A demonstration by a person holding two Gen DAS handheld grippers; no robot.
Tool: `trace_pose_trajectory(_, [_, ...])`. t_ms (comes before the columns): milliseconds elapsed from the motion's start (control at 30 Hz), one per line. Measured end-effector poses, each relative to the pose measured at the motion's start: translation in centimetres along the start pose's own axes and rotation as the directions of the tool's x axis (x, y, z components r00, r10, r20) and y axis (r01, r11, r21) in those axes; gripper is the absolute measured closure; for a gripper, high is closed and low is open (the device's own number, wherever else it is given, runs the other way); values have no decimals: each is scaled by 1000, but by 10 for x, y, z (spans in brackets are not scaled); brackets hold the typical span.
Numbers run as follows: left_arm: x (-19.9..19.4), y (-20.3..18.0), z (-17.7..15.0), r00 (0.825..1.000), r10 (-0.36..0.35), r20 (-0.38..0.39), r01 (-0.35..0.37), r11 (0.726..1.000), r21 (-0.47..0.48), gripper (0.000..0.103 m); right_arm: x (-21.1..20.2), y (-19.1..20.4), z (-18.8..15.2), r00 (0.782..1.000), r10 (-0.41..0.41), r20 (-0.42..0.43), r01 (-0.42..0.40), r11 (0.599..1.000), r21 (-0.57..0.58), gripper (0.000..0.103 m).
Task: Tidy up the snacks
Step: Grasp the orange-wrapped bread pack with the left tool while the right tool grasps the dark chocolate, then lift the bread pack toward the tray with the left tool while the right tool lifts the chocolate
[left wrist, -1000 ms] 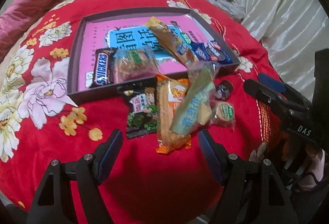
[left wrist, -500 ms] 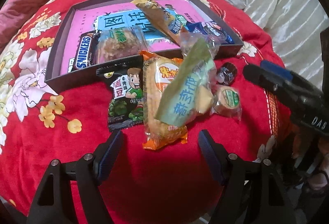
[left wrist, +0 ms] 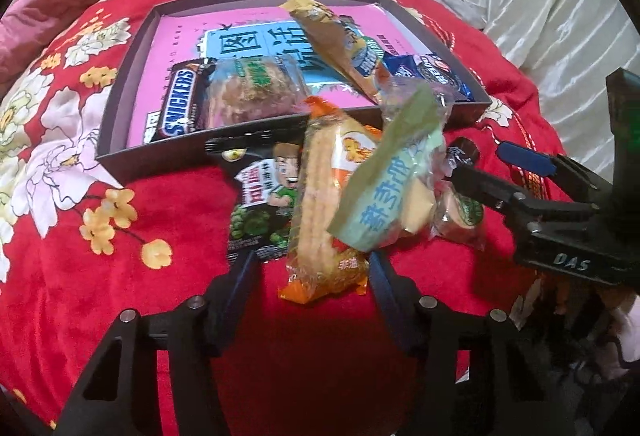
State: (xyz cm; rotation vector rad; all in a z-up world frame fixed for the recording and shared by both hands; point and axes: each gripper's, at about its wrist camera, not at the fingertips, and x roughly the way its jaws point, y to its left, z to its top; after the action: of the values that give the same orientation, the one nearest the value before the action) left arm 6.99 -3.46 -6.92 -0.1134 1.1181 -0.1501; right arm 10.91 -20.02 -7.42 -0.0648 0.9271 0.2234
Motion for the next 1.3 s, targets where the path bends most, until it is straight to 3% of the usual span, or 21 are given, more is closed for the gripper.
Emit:
trace_pose_trajectory(133, [-3,9,0,1000,-6,6,6,1000,-24,47,6,3,2,1000,-6,5,6,999,-37,29])
trace_pose_trajectory(233, [-8,12,3,1000,-12,22,13,999,-32,56,10,2,4,1000,0,3,0,999,-50,42])
trace_pose_trajectory(433, [-9,9,9,999,-17,29,18,1000,-19,57,19,5,5,1000,11,-23,-13,997,-70,60])
trace_pose_trajectory(1033, [-7,-10,23,1000,25,12,-26,997,75,56,19,-4,9,997,68,-20,-69,997,-23,64])
trace_pose_trajectory(1300, [-18,-23,27,995,61,82,-75,981,181,56,15,-6,10,996,91,-6,-91,996,-8,65])
